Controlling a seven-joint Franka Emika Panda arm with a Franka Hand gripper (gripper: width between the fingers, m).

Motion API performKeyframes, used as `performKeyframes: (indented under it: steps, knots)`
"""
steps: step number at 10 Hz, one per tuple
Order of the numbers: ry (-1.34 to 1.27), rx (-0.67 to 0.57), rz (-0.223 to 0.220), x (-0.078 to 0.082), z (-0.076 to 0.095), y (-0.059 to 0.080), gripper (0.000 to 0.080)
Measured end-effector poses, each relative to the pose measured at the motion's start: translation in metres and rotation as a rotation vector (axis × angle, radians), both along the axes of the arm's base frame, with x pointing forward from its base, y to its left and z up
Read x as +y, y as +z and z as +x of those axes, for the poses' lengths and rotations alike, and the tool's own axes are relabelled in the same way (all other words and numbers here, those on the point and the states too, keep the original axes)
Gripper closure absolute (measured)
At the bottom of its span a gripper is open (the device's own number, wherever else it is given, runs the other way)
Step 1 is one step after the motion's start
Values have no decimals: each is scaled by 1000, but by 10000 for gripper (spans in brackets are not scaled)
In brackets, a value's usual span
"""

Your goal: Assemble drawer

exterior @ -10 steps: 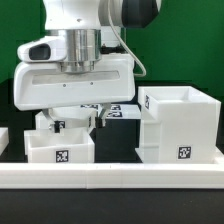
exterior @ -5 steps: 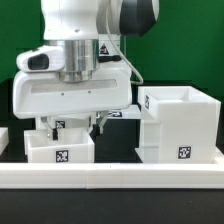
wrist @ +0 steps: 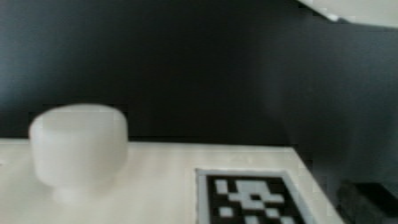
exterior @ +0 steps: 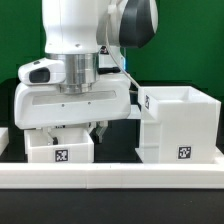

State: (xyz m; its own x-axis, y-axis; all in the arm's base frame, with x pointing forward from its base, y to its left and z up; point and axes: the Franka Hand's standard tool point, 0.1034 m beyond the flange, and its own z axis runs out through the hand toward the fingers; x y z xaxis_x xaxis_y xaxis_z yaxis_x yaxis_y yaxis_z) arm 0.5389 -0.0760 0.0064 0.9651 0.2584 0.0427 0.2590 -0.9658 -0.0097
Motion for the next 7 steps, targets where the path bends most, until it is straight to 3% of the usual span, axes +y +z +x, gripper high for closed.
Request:
performKeyframes:
  steps: [2, 4, 5, 7]
  knots:
    - [3, 1, 0, 2, 0, -1, 151]
    - [2, 1, 0, 1, 0, -1, 394]
    - [2, 1, 0, 1, -1, -1, 394]
    - [2, 2, 0, 1, -1, -1, 706]
